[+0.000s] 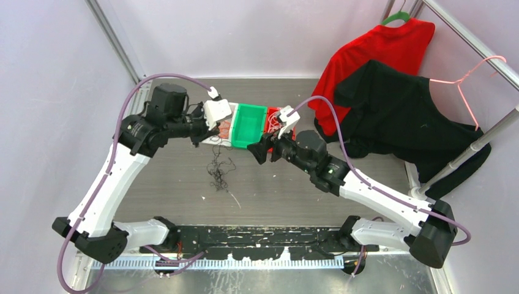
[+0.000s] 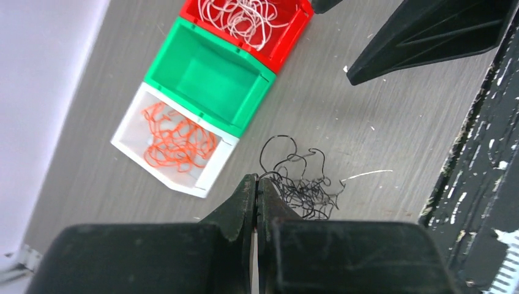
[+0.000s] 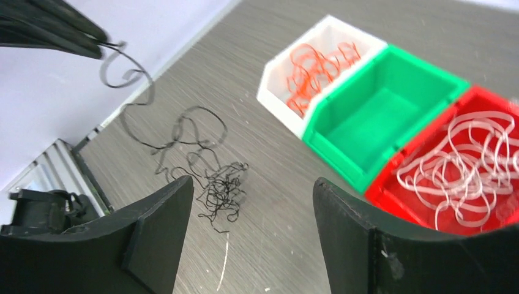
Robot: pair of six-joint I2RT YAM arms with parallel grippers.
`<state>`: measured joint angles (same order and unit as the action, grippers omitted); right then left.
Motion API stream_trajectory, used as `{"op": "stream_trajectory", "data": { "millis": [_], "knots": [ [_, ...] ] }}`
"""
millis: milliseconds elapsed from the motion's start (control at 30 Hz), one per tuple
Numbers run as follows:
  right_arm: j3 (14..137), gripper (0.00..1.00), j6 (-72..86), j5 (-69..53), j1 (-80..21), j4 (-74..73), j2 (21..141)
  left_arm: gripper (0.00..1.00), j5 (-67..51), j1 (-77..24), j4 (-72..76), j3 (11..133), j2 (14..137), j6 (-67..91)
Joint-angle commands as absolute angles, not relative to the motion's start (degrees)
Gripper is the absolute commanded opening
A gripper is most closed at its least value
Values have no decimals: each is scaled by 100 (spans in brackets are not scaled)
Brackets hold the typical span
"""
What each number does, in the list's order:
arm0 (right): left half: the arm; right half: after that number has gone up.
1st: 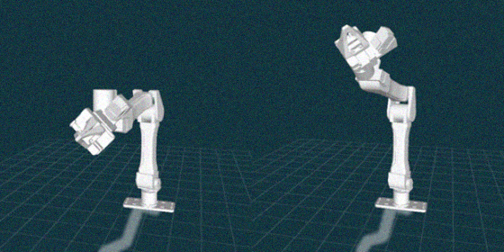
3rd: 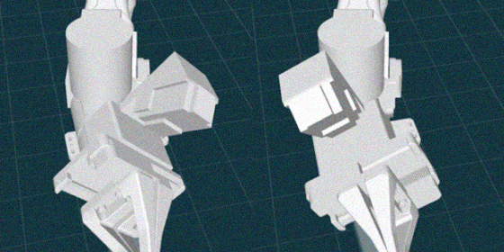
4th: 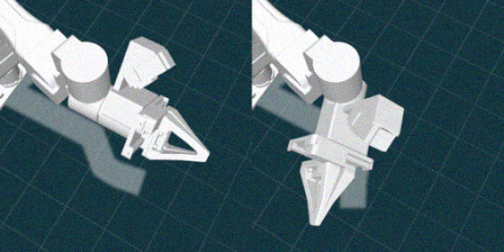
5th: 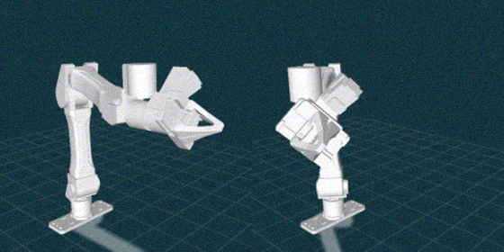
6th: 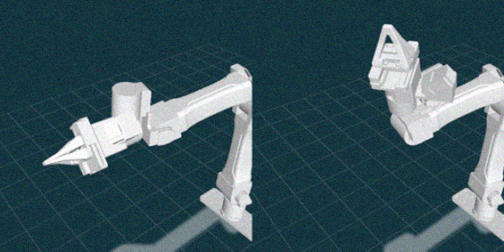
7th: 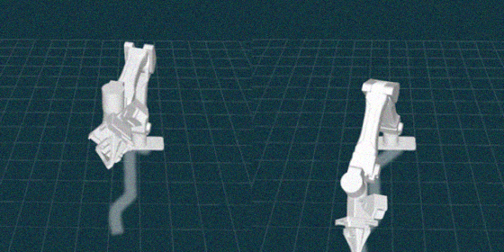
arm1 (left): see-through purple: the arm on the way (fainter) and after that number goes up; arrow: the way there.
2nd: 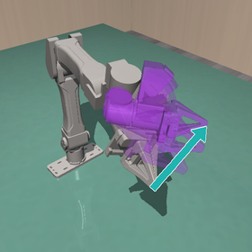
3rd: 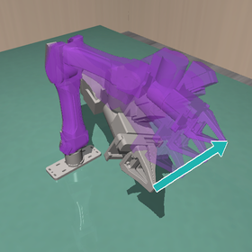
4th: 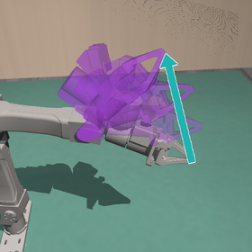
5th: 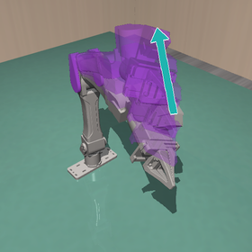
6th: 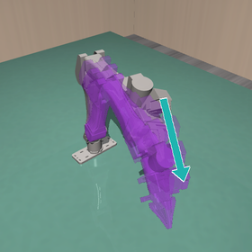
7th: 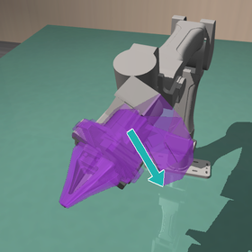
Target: Untangle the cables
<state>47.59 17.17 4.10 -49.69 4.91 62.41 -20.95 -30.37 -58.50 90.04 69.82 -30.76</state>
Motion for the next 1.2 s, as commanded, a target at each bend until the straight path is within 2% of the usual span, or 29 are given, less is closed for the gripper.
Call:
{"op": "stream_trajectory", "data": {
  "millis": [0, 267, 500, 667, 833, 900, 1167],
  "knots": [
    [5195, 77, 1039, -256, -4956, 1198, 6202, 0, -2503, -3028, -5390, 9217, 6783, -3607],
    [5632, 78, 863, -1542, -4957, 1355, 6517, 0, -3148, -3030, -5395, 9494, 6782, -3803],
    [5766, 77, 1126, -1786, -4956, 2026, 6911, 0, -3637, -3032, -5375, 9900, 6680, -3751],
    [6040, 76, 1522, -2394, -4957, 2406, 7375, 0, -3885, -3037, -5217, 10149, 6714, -3661],
    [6193, 73, 1785, -2349, -4964, 2669, 7703, 0, -4082, -3040, -5142, 10362, 6790, -3552],
    [6249, 71, 1865, -2314, -4966, 2733, 7820, 0, -4090, -3049, -5128, 10474, 6840, -3529],
    [6166, 48, 2530, -2260, -4991, 3241, 8324, 0, -4123, -3093, -4990, 10809, 6943, -3329]
  ]
}}
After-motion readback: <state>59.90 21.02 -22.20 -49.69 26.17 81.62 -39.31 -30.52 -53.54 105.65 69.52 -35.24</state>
